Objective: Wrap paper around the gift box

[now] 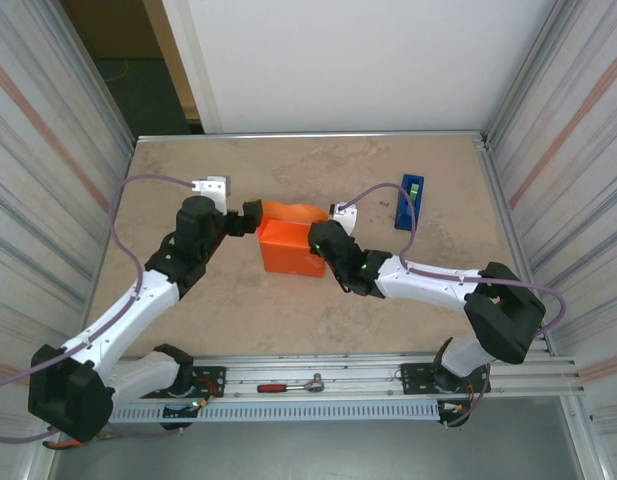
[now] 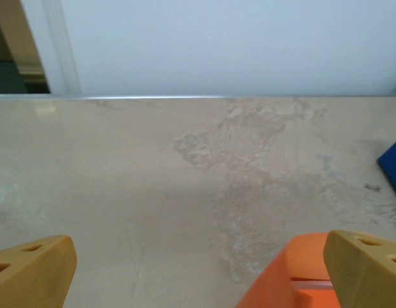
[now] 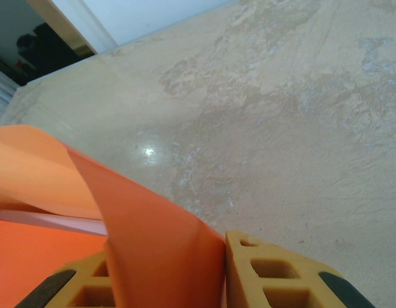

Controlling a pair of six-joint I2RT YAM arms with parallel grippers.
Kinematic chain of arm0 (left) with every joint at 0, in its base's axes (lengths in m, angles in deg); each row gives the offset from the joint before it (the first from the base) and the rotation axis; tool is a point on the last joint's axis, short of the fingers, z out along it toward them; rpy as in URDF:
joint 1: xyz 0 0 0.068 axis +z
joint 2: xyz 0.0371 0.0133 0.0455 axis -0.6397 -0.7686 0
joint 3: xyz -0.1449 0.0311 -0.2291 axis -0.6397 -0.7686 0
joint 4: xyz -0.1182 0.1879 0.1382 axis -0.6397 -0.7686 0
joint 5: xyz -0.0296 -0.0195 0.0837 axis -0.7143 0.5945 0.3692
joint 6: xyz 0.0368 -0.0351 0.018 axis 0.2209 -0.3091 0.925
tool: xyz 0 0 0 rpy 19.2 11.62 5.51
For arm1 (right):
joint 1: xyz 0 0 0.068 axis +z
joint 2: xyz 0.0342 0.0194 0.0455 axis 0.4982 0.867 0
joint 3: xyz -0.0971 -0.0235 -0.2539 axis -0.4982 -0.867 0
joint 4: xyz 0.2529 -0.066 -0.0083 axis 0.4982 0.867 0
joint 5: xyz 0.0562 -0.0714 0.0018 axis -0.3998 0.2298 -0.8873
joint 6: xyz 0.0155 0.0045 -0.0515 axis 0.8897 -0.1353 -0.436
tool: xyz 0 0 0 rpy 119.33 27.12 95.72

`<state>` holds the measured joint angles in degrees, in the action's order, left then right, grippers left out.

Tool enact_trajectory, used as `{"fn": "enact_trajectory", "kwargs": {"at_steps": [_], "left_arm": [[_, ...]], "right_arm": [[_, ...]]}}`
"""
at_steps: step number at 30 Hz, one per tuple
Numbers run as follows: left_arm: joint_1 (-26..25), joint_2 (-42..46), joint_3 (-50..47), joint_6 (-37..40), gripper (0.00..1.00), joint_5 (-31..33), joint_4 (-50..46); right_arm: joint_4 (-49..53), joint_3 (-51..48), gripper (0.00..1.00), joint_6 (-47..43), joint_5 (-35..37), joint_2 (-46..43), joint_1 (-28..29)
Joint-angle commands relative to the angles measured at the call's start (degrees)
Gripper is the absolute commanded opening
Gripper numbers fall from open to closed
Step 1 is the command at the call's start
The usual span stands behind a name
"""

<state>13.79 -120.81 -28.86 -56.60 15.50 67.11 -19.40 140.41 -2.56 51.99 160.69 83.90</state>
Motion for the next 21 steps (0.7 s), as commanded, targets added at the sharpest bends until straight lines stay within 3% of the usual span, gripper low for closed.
{"fn": "enact_trajectory", "kwargs": {"at_steps": [1,7,21], "left_arm": [[0.14,1.99,-1.86,-1.3,0.99,-5.94,2.64],[-1.59,0.48,-5.4,-5.17,0.98,-8.56,5.01],[-3.1,-12.84,-2.48,-3.72,0.82,-11.26,9.73]], "right_arm": [[8.35,-2.64,0.27,-0.03,-2.86,2.4,0.47],[8.35,-2.45,0.27,-0.19,-3.26,2.66,0.38],[9.18,-1.37,0.27,-0.73,-4.05,2.76,-0.18]]}}
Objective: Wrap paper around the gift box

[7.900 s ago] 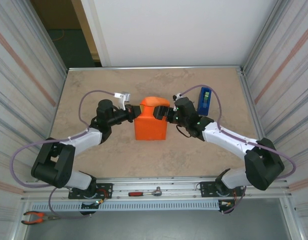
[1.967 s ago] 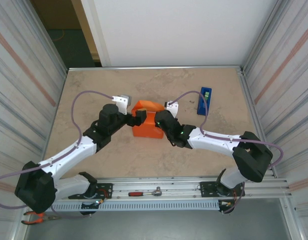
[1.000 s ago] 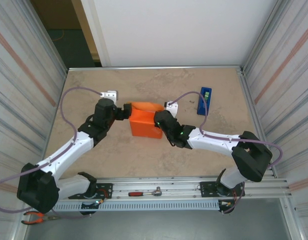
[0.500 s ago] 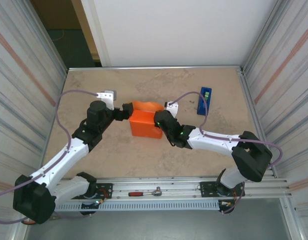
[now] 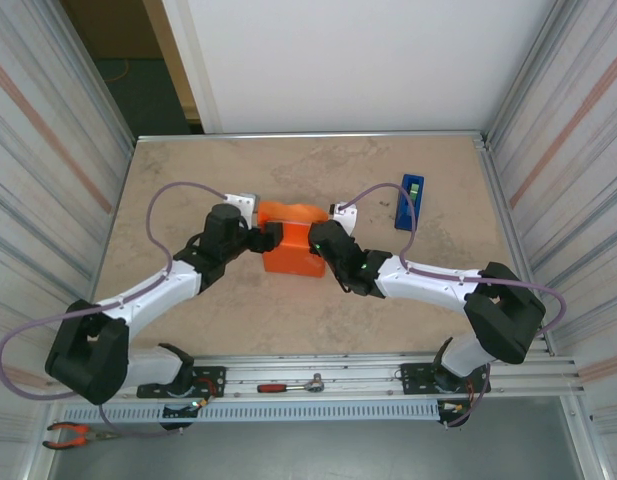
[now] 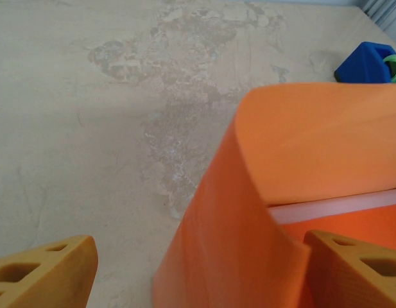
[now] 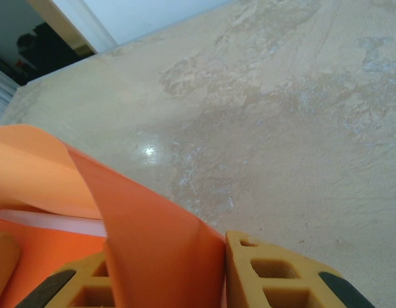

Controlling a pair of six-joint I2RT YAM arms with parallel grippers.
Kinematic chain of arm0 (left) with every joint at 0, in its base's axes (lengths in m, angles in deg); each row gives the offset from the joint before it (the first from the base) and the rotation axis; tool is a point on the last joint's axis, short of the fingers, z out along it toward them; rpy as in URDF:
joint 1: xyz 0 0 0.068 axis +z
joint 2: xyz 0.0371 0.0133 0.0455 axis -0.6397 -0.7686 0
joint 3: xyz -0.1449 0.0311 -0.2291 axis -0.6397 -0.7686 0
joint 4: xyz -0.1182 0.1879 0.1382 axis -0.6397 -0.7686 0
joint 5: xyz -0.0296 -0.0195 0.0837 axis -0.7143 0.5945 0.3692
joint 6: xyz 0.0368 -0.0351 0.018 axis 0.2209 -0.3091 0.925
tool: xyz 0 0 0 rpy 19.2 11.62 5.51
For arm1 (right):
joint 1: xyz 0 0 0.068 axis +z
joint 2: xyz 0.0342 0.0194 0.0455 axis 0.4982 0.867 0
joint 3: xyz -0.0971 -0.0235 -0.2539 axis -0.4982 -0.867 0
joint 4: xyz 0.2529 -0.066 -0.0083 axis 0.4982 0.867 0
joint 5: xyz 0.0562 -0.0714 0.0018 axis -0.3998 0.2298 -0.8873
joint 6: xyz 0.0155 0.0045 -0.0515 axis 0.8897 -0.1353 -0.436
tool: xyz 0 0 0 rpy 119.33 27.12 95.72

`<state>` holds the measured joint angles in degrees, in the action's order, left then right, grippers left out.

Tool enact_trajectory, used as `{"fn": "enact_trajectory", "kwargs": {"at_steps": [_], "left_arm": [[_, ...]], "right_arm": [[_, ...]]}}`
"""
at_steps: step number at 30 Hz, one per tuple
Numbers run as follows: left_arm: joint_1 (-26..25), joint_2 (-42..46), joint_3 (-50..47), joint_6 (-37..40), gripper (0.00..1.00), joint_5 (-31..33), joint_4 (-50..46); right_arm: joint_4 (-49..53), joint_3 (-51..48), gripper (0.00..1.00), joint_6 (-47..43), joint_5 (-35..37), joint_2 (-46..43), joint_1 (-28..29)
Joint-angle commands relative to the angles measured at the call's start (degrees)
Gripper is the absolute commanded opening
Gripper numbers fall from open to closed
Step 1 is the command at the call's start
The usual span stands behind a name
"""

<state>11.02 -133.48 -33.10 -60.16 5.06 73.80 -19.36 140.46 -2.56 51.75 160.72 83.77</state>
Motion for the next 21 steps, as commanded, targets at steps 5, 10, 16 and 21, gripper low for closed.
{"fn": "enact_trajectory", "kwargs": {"at_steps": [5,10,16,21], "left_arm": [[-0.43,-1.35,1.7,0.22,0.71,-0.06,4.06],[-0.84,-3.15,1.63,0.48,0.52,-0.11,5.05],[-2.08,-3.3,0.33,-0.89,0.4,1.28,5.5],[-4.28,-2.4,0.43,-1.87,0.39,4.4,3.53]], "right_arm": [[9.7,-0.32,0.27,-1.82,-4.91,2.98,-0.78],[10.29,1.54,0.3,-3.72,-7.54,2.59,-2.28],[14.02,5.03,0.61,-5.52,-9.14,-0.86,-3.86],[16.31,5.09,0.89,-4.33,-7.8,-6.52,-4.53]]}}
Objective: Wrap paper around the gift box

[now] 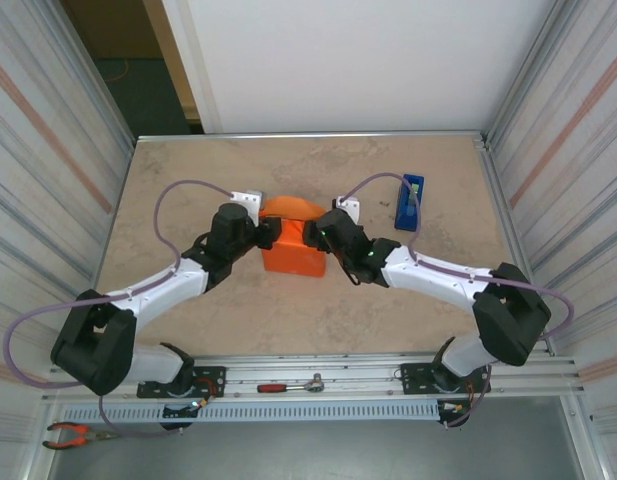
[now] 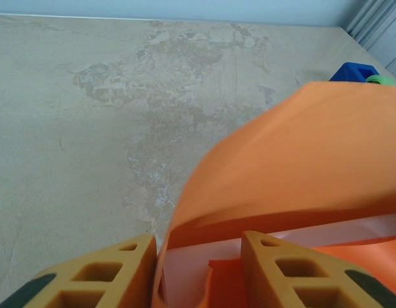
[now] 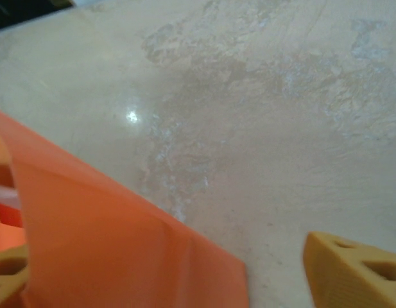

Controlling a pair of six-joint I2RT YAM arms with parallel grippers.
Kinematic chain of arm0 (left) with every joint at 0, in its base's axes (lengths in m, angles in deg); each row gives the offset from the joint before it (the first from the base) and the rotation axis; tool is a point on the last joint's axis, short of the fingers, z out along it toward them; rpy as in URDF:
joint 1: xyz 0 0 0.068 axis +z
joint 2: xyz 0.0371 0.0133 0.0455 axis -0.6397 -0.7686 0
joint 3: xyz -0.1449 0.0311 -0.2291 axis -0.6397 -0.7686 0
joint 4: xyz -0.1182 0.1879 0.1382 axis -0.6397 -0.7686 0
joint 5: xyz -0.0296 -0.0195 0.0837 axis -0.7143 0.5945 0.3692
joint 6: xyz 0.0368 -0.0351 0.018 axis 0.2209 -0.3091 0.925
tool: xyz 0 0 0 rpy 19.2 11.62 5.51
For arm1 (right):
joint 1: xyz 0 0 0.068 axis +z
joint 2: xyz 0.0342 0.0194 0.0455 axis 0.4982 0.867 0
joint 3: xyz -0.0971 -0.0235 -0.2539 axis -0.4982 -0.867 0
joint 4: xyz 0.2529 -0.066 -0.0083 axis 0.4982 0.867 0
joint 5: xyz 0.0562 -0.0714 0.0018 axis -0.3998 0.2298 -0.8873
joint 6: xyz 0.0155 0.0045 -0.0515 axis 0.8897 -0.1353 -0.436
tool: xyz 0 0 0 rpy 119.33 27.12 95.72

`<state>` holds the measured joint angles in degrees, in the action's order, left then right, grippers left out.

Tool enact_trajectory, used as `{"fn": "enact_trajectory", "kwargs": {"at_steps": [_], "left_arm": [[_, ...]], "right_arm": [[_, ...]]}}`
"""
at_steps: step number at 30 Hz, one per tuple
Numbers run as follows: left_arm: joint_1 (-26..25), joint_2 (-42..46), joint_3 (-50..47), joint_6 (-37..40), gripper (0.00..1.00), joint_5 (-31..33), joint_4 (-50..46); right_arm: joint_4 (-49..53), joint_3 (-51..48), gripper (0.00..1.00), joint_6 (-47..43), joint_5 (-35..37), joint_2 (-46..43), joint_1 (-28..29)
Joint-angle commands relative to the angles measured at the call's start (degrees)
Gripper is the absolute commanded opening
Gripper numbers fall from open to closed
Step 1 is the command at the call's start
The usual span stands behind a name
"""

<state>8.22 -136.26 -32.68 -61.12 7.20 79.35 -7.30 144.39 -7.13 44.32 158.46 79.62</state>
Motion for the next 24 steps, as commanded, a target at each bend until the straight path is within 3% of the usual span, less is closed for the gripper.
{"fn": "enact_trajectory", "kwargs": {"at_steps": [1,10,18,24], "left_arm": [[-1.95,0.54,0.09,-1.22,0.38,3.21,-2.58],[-4.72,2.99,-0.01,-8.25,0.35,12.5,-8.51],[-5.89,2.65,0.32,-11.32,0.34,14.99,-10.15],[-6.15,1.02,1.14,-11.55,0.35,14.94,-10.17]], "right_arm": [[4.49,0.82,0.9,0.75,-0.05,-5.22,-0.4],[6.05,-2.8,0.93,5.24,1.86,-10.46,0.25],[6.79,1.58,0.92,5.53,6.39,-2.77,2.59],[7.22,4.39,0.82,6.31,14.61,3.63,5.25]]}}
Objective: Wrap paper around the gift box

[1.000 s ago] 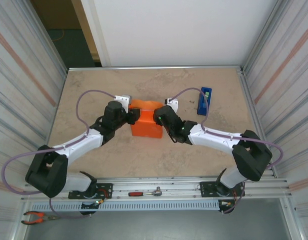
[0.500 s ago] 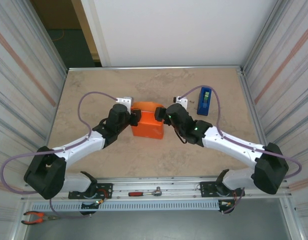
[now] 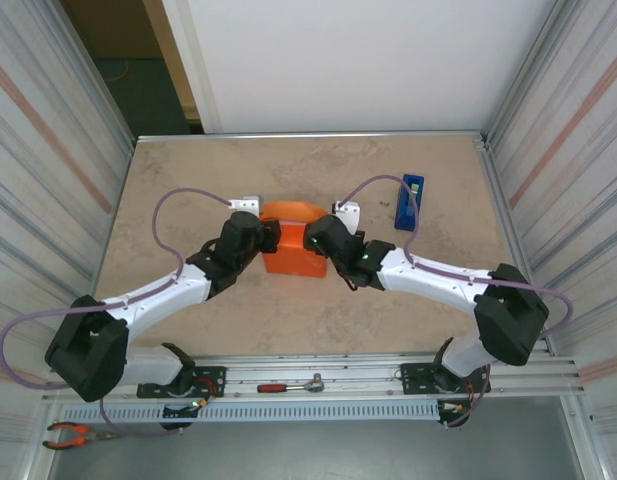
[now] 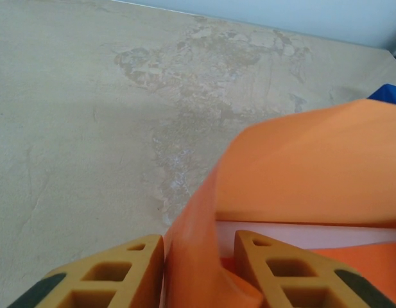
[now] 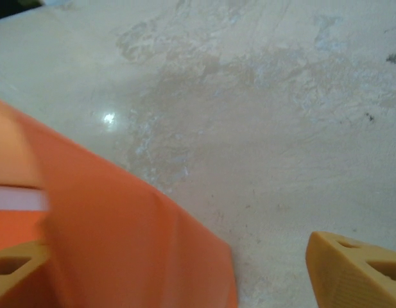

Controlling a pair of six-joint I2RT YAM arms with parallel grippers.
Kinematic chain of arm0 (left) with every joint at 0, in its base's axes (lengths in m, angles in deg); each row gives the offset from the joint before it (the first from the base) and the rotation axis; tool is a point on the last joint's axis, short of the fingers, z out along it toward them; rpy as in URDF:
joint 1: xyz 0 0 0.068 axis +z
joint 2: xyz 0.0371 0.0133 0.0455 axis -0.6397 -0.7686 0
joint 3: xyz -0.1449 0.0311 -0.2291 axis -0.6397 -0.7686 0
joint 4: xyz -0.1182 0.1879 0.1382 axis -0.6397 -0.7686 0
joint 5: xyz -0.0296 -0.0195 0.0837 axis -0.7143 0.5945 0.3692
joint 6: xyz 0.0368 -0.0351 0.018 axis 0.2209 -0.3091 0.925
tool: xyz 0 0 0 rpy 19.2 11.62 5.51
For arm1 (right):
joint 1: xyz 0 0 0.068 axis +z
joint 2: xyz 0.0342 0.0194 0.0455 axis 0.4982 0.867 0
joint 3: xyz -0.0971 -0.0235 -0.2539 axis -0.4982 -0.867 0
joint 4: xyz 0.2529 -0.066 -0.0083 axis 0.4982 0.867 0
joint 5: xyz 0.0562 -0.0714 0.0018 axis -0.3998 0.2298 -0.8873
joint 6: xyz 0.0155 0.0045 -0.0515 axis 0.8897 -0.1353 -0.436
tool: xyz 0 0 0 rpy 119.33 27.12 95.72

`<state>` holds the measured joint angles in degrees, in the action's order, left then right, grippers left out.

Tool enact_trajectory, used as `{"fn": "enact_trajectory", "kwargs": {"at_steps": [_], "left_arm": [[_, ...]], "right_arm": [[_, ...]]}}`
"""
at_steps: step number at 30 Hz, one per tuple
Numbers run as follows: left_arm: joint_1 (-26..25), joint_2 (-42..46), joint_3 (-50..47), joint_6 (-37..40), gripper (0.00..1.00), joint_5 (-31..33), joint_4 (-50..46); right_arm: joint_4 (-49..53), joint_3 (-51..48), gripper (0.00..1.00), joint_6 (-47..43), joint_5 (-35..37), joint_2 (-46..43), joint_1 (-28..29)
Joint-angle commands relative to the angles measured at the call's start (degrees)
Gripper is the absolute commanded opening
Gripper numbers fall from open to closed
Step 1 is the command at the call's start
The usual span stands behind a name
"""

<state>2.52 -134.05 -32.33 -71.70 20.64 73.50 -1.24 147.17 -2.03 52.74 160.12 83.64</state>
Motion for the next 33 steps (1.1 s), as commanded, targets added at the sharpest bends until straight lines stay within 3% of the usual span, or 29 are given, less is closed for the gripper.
{"fn": "enact_trajectory", "kwargs": {"at_steps": [1,10,17,26,33], "left_arm": [[-0.45,-1.34,0.88,-0.95,0.35,1.34,-4.27],[-0.36,-1.06,1.97,5.54,0.49,-0.99,-0.54],[-0.28,-1.11,2.61,9.82,0.53,-3.07,1.18],[-0.01,-2.43,3.02,12.8,0.46,-3.07,2.28],[-0.16,-1.74,1.3,13.12,0.32,-3.67,2.19]], "right_arm": [[0.69,1.38,0.79,1.3,7.43,2.64,1.67],[0.94,0.02,0.6,1.81,9.29,4.93,1.82],[-1.29,0.43,0.55,-3.33,1.12,6.05,-2.1],[-1.56,0.17,0.49,-4.88,-0.65,5.19,-1.75],[-0.89,-1.34,0.46,-4.75,-0.05,3.41,0.17]]}}
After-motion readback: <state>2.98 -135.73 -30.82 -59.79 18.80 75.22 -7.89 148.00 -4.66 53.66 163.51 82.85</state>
